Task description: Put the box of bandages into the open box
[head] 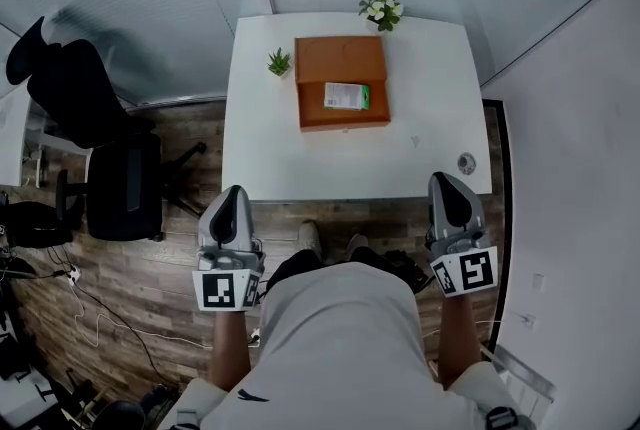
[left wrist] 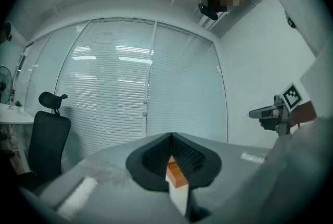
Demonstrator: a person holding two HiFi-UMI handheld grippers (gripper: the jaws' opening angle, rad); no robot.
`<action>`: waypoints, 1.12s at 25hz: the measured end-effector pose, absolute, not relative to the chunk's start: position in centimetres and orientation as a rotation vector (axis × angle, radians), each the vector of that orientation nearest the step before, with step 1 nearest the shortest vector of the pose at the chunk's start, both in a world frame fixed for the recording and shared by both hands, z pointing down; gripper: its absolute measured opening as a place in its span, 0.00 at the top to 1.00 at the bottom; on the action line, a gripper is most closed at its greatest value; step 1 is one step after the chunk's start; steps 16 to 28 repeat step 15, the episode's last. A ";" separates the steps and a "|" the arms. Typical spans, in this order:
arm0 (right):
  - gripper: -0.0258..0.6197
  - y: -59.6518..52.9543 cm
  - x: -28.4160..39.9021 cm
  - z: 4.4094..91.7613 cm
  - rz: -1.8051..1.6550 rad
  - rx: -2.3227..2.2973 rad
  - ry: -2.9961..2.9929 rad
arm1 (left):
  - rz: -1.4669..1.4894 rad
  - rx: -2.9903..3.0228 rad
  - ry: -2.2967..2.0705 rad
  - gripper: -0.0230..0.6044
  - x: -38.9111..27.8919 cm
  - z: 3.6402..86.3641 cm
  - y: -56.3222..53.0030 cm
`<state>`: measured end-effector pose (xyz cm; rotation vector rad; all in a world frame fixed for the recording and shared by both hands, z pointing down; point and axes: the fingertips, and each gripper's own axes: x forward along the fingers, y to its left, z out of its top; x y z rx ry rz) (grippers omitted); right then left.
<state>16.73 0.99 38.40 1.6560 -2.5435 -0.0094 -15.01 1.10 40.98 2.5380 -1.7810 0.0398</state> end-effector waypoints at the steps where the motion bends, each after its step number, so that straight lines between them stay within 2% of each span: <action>1: 0.96 1.2 17.0 38.4 -0.009 1.650 -2.546 | 0.036 2.538 -1.782 0.95 -14.7 41.0 1.4; 28: 0.96 2.0 18.1 38.5 -0.006 1.619 -2.570 | 0.030 2.517 -1.829 0.95 -13.6 40.8 3.2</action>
